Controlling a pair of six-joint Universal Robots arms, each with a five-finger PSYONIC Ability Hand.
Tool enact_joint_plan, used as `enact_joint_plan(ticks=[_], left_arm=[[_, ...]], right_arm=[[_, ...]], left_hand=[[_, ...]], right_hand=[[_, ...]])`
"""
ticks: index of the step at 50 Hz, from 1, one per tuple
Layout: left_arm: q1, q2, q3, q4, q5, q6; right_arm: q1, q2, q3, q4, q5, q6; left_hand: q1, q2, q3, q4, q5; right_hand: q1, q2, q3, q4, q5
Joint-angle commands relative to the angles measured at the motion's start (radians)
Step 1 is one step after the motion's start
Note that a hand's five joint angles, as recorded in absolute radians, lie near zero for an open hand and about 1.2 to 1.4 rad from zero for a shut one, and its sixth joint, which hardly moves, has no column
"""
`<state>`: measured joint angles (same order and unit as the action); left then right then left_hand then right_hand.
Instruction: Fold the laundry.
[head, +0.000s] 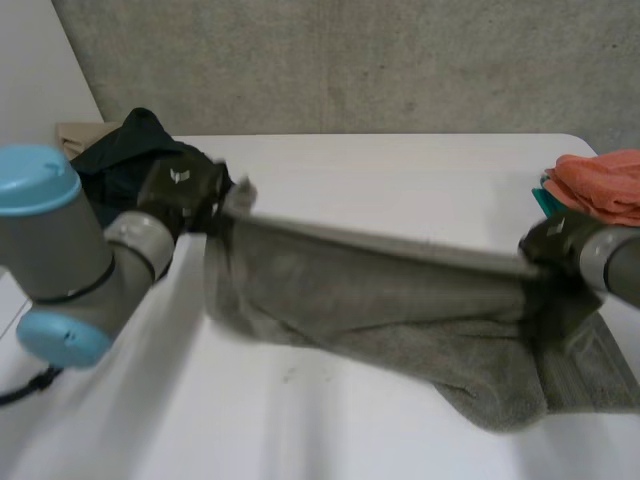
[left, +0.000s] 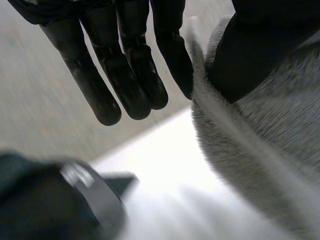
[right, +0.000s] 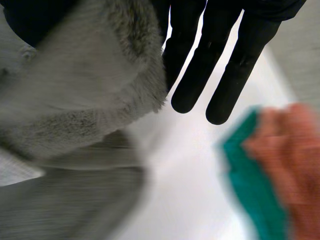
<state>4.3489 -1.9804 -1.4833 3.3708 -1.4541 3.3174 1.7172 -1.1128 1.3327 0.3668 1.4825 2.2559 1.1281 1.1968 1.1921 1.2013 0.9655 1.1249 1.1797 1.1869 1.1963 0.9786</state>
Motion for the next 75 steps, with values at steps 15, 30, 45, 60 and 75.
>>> enact_joint_plan(ticks=[15, 30, 45, 60, 75], left_arm=[[0.035, 0.064, 0.195, 0.438, 0.000, 0.085], [0.074, 0.014, -0.176, 0.430, 0.006, 0.082], [0.118, 0.089, -0.241, 0.404, 0.006, 0.080], [0.121, 0.273, -0.304, 0.118, 0.050, 0.079], [0.202, 0.663, -0.238, -0.373, 0.067, 0.097]], right_arm=[[0.091, -0.179, -0.046, -0.747, 0.036, 0.060], [0.078, 0.039, 0.160, -0.574, -0.013, 0.224], [-0.120, 0.084, 0.137, -0.330, -0.014, 0.501], [-0.171, -0.078, 0.267, -0.244, -0.051, 0.213], [-0.172, -0.532, 0.158, 0.141, -0.047, -0.088]], left_hand=[[0.268, 0.199, 0.204, 0.195, 0.256], [0.268, 0.199, 0.204, 0.195, 0.256], [0.268, 0.199, 0.204, 0.195, 0.256], [0.268, 0.199, 0.204, 0.195, 0.256], [0.268, 0.199, 0.204, 0.195, 0.256]], right_hand=[[0.271, 0.217, 0.209, 0.200, 0.243], [0.271, 0.217, 0.209, 0.200, 0.243], [-0.385, -0.440, -0.447, -0.456, -0.413], [0.271, 0.217, 0.209, 0.200, 0.243], [0.271, 0.217, 0.209, 0.200, 0.243]])
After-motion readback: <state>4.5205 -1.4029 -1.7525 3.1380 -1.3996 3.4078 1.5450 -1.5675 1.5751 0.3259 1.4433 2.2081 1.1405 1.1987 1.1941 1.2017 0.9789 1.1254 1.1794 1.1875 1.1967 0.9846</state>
